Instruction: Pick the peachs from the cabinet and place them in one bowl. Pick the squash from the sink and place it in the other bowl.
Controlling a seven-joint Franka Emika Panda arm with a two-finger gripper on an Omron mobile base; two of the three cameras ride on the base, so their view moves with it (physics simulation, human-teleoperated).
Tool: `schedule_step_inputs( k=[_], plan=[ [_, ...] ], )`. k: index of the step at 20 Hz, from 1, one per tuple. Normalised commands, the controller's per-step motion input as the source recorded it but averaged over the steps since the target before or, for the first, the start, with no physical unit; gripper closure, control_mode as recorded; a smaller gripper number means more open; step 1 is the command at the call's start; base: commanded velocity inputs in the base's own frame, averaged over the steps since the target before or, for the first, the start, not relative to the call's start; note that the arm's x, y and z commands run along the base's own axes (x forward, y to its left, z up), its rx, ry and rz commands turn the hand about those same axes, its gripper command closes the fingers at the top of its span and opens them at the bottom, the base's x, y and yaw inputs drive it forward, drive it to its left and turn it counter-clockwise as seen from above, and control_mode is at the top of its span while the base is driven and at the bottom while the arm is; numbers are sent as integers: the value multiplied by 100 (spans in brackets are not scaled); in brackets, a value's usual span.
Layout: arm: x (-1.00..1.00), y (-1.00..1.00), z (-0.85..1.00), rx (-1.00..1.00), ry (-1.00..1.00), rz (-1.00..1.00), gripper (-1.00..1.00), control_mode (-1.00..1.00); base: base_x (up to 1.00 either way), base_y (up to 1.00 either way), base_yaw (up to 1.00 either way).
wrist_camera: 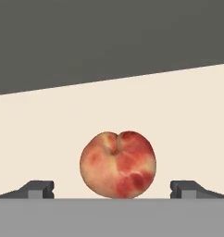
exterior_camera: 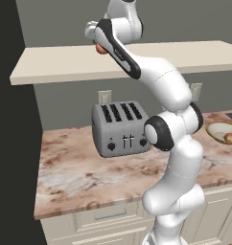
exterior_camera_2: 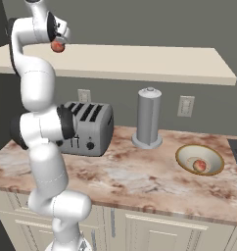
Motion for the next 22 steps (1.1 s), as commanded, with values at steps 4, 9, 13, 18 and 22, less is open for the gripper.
schedule_step_inputs(
  k=[4, 9, 13, 18, 22],
  plan=[
    [0, 0, -3, 0, 0, 0, -100, -100, 0, 0, 0],
    [1, 0, -12, -1, 0, 0, -100, -100, 0, 0, 0],
    [0, 0, 0, 0, -2, 0, -100, -100, 0, 0, 0],
    [1, 0, -13, 0, 0, 0, -100, -100, 0, 0, 0],
    [1, 0, -15, 0, 0, 0, -100, -100, 0, 0, 0]
  ],
)
